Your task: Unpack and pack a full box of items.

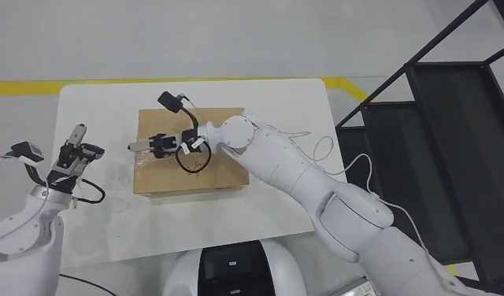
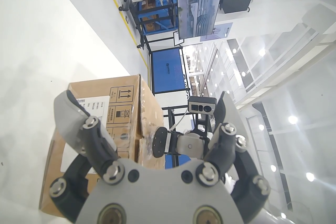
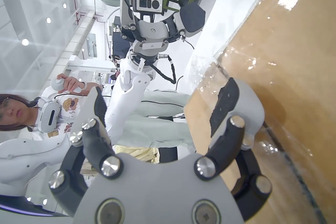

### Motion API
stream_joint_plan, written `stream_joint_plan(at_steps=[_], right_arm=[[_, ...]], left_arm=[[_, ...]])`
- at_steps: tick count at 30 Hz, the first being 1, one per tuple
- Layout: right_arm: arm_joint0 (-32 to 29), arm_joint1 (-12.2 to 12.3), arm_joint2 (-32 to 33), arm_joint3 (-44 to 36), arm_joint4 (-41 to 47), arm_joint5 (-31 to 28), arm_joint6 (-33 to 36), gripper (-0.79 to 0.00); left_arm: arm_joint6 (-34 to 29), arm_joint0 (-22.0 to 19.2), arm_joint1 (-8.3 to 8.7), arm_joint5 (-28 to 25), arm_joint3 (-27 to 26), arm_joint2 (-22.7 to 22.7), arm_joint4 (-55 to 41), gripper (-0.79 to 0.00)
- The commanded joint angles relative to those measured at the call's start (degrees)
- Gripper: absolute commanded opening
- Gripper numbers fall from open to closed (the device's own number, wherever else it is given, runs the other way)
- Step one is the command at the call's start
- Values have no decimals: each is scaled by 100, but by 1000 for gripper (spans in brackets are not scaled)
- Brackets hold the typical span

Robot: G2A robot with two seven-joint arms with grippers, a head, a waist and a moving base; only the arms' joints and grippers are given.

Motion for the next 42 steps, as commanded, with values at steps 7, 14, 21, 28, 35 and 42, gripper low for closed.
stream_joint_plan(at_steps=[7, 14, 21, 28, 35, 42], right_arm=[[-144, 236, 541, -484, 286, -92, 677, 0], [-570, 664, 1316, -1257, 155, 260, 1238, 0], [-1300, 1164, 2353, -2002, -380, 836, 1380, 0], [-1921, 1433, 2778, -2618, -1139, 1173, 1292, 0], [-2108, 1487, 2718, -2894, -1175, 1079, 1445, 0], [-2643, 1744, 3717, -3556, -769, 700, 1424, 0]], left_arm=[[-275, -73, 12, 159, -1, 81, 196, 0], [-918, 172, 43, -63, -217, -203, -388, 0], [-2219, 527, 74, -699, -662, -493, -1476, 0], [-2484, 396, 77, -507, -773, -233, -1442, 0], [-2020, -57, 40, -268, -386, 297, -869, 0], [-1432, -243, 24, -238, -45, 409, -395, 0]])
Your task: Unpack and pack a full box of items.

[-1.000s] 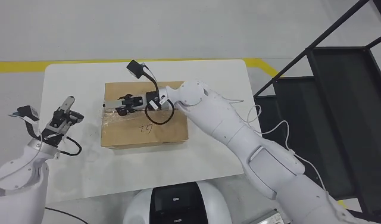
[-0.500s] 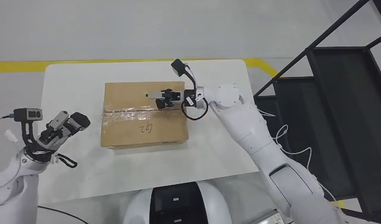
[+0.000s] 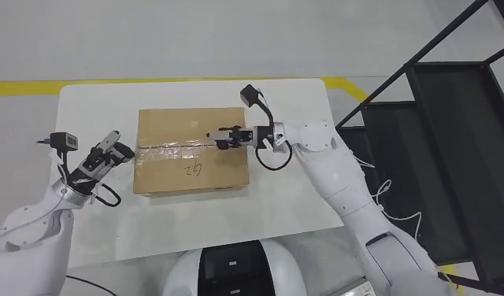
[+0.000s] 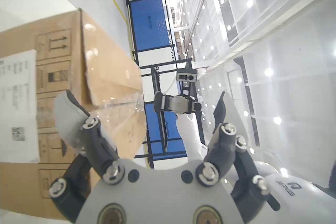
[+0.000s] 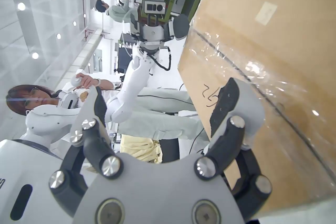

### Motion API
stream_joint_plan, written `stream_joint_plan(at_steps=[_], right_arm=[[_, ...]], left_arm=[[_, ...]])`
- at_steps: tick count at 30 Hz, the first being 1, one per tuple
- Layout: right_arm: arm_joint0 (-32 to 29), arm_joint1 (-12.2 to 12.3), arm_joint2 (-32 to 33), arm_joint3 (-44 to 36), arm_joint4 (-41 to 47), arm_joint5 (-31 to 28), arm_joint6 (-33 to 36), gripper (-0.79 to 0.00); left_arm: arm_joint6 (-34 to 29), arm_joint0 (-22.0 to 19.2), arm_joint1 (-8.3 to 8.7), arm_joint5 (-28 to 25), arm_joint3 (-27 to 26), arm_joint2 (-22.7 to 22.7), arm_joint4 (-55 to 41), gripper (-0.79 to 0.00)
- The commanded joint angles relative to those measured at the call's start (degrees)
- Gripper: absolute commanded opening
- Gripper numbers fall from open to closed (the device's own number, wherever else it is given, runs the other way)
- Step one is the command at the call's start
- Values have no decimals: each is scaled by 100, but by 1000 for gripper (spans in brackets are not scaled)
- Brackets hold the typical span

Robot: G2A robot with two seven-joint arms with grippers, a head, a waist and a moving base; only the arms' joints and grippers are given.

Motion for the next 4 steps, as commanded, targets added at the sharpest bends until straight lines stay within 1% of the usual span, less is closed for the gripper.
stream_joint_plan(at_steps=[1, 4], right_arm=[[-276, 95, 441, -315, 66, -75, -151, 0], [-660, 195, 914, -659, 122, -178, -417, 0]], left_arm=[[39, 25, 2, -20, 47, -44, -62, 0], [66, 103, 4, -41, 73, -159, -297, 0]])
